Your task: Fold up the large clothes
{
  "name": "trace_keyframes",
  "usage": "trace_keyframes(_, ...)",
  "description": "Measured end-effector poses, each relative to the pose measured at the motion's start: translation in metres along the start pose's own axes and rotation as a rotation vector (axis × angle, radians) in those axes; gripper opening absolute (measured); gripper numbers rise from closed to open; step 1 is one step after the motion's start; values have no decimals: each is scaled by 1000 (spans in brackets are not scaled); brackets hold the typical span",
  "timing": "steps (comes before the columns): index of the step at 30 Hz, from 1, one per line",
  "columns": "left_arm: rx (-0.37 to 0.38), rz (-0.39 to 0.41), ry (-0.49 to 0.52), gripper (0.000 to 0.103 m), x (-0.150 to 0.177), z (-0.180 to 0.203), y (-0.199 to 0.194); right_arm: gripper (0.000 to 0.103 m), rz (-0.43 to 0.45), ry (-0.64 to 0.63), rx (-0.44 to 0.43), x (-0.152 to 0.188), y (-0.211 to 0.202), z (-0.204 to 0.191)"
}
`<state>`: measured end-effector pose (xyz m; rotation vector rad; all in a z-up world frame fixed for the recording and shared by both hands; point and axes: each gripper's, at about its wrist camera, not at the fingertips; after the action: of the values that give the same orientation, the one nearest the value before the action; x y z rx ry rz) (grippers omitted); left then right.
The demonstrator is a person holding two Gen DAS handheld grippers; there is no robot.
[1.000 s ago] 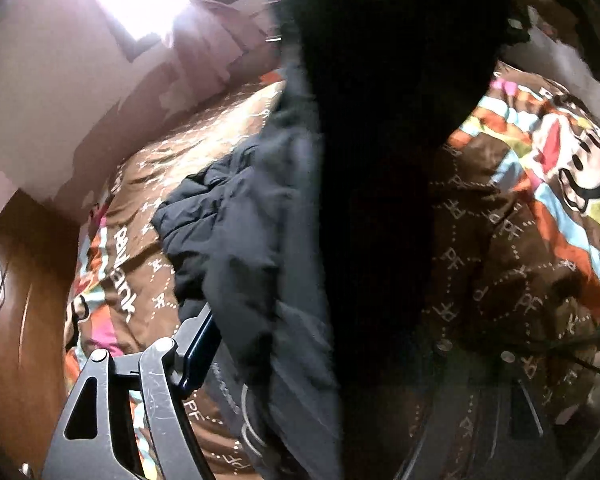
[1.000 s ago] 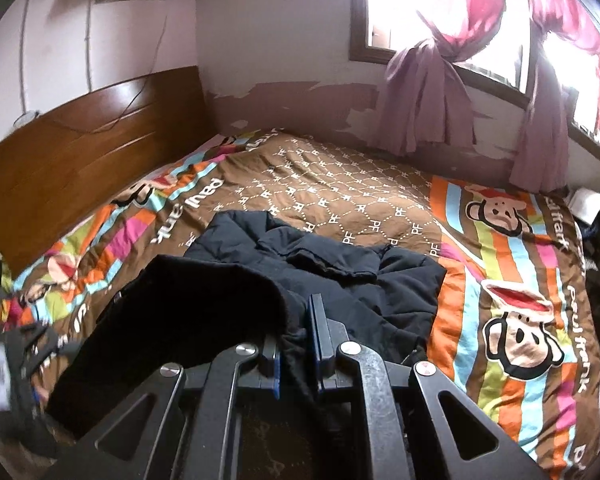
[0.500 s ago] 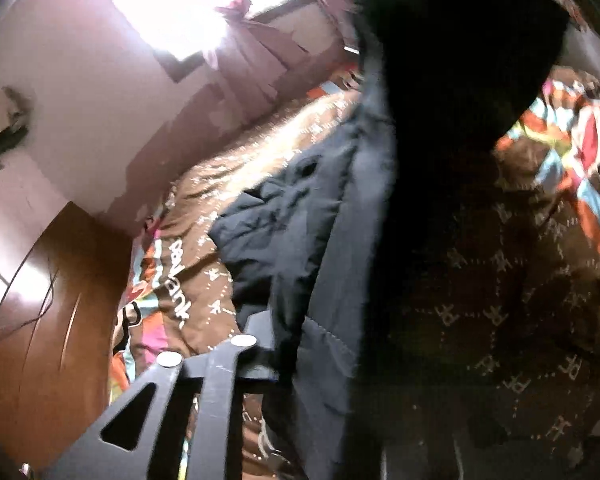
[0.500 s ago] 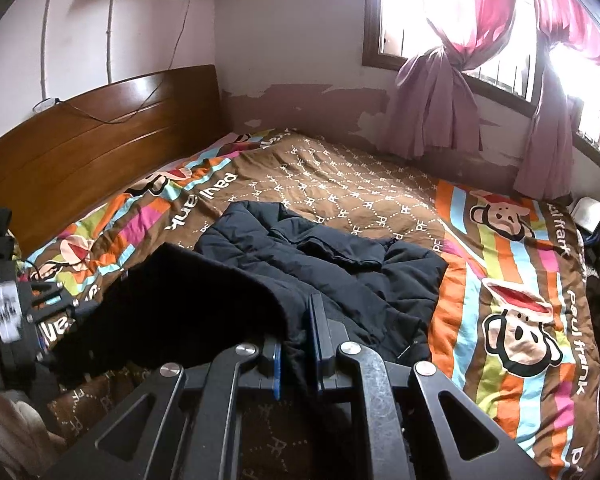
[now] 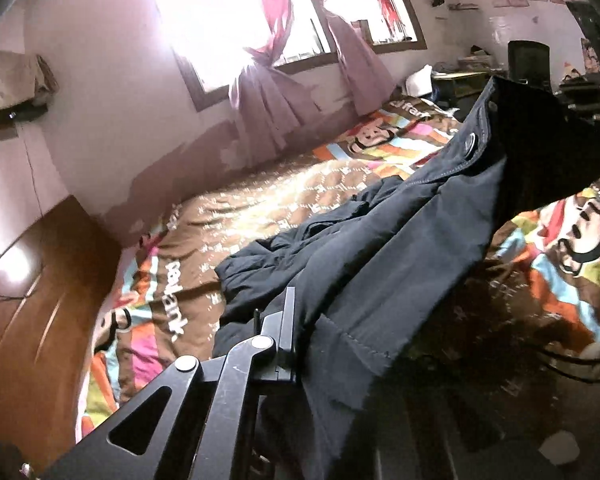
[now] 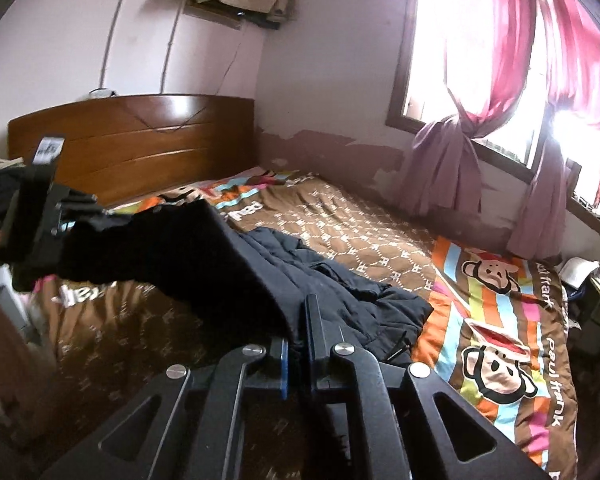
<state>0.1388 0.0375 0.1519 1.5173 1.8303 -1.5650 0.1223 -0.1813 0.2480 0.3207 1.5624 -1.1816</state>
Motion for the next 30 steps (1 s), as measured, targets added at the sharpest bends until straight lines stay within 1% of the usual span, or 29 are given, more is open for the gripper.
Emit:
trace_keyframes(2,17,-41,-19,7,-5,-4,4,6,-16,-18,-8,-3,-4,-6)
trace_keyframes(4,28,-79,-43,7,-9,-6,15,6,-28,-43,0,-8,2,-7)
trace_keyframes(6,20,-103,-48,7,-16,-8,29,6,-39,-42,3,-15,16,-3)
trace_keyframes(10,20,-149,-105,7,-35,-23,69,6,-56,-20,30,-30,56,16)
trace_keyframes(14,9,-147,-120,7,-52,-37,112,6,-83,4,72,-48,106,48)
trace_keyframes(17,11,-158,-119,7,-64,-49,150,6,-94,20,90,-53,138,74)
trace_keyframes(19,36,-171,-125,7,-70,-59,176,6,-103,27,105,-56,165,91)
trace_keyframes(21,80,-180,-149,8,-72,-71,202,6,-109,33,113,-56,187,107)
trace_keyframes(22,120,-184,-189,8,-71,-79,219,6,-113,38,115,-55,198,115)
trace_keyframes(24,158,-182,-233,10,-65,-90,242,6,-125,53,113,-51,219,128)
trace_keyframes(28,191,-141,-272,17,-56,-104,272,6,-110,96,79,-32,257,153)
trace_keyframes(30,200,-121,-270,23,-57,-110,278,7,-104,100,76,-24,273,159)
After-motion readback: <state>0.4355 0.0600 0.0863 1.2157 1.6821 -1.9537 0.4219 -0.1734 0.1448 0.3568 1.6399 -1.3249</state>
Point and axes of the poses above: each gripper's, at about its wrist camera, not at the fingertips, and y roughly the way its jaws point, z to its right, x to its underside, and after that the axes turned 6 degrees about -x, right-handed
